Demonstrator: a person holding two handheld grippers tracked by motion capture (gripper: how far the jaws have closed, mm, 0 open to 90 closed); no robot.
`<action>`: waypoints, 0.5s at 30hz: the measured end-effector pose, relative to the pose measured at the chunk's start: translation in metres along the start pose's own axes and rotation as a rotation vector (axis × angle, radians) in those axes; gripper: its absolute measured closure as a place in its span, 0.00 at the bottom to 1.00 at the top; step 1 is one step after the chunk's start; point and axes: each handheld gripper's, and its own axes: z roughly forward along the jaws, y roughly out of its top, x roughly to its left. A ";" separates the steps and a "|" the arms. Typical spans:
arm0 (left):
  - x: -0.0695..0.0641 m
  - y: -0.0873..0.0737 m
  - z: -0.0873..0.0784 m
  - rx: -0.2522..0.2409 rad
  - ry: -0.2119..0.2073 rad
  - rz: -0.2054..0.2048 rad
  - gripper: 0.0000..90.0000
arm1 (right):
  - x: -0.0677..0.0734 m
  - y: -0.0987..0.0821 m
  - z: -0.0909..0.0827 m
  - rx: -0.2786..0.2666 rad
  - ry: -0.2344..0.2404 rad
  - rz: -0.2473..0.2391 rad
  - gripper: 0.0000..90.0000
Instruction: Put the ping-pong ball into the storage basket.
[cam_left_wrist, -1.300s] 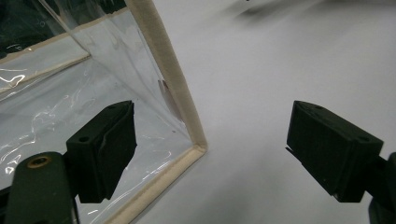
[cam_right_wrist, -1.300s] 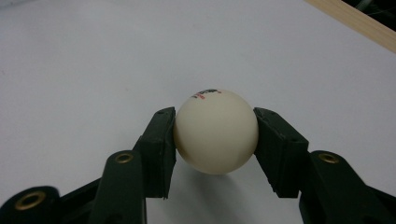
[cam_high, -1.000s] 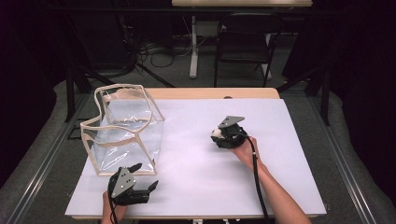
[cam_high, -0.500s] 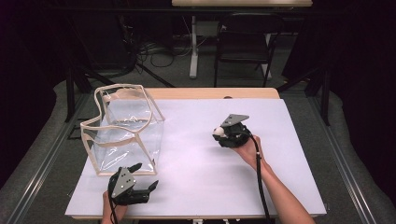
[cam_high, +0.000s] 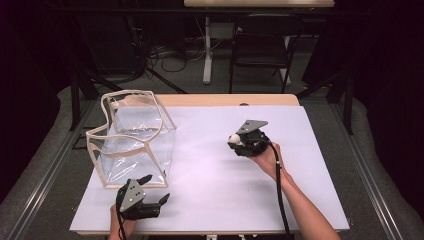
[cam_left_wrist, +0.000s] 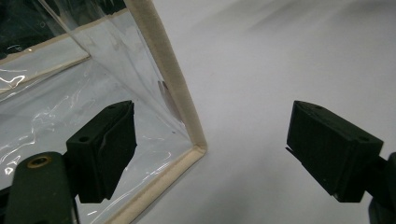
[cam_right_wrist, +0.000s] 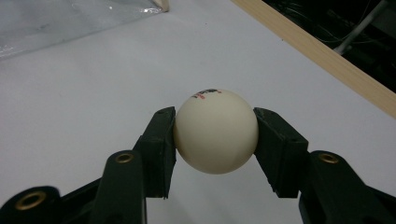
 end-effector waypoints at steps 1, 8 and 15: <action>0.000 0.000 0.000 -0.001 0.001 -0.002 0.18 | 0.000 0.001 -0.001 -0.001 0.000 -0.003 0.57; 0.000 0.000 0.000 -0.002 -0.001 -0.003 0.18 | -0.002 0.006 -0.005 -0.007 -0.004 -0.013 0.57; 0.000 0.000 0.000 0.001 0.000 -0.002 0.18 | -0.004 0.010 -0.008 -0.015 -0.002 -0.016 0.57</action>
